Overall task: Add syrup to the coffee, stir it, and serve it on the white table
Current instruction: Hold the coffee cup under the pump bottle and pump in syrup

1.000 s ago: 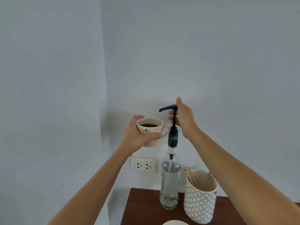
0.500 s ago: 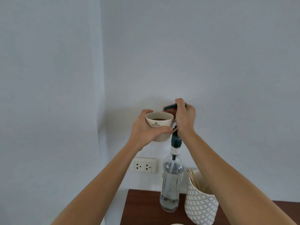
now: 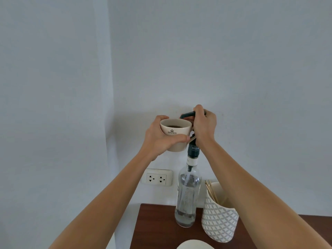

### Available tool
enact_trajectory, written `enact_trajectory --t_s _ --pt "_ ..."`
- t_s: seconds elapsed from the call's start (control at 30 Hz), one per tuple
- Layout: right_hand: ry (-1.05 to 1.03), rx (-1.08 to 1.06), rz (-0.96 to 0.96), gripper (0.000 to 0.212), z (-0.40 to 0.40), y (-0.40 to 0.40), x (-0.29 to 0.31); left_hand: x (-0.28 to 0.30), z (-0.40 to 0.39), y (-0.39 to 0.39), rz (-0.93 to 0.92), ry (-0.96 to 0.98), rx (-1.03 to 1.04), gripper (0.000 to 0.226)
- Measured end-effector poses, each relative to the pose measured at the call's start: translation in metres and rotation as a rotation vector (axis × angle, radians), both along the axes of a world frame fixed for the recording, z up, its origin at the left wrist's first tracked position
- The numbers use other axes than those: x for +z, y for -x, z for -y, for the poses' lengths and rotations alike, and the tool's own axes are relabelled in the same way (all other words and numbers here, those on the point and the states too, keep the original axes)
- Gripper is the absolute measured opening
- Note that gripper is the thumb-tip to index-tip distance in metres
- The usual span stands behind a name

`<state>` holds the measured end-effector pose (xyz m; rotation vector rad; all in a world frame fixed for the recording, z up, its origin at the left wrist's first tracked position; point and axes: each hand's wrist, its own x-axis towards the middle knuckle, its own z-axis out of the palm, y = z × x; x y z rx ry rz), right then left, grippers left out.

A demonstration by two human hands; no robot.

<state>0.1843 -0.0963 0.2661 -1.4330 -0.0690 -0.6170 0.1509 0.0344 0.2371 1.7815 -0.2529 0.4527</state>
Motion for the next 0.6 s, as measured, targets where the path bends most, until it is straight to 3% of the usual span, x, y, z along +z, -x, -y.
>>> enact_trajectory --t_s 0.6 --pt "0.053 -0.039 0.015 0.034 0.0028 -0.0041 -0.0062 -0.0007 -0.0010 0.0031 -0.015 -0.003 -0.007 0.077"
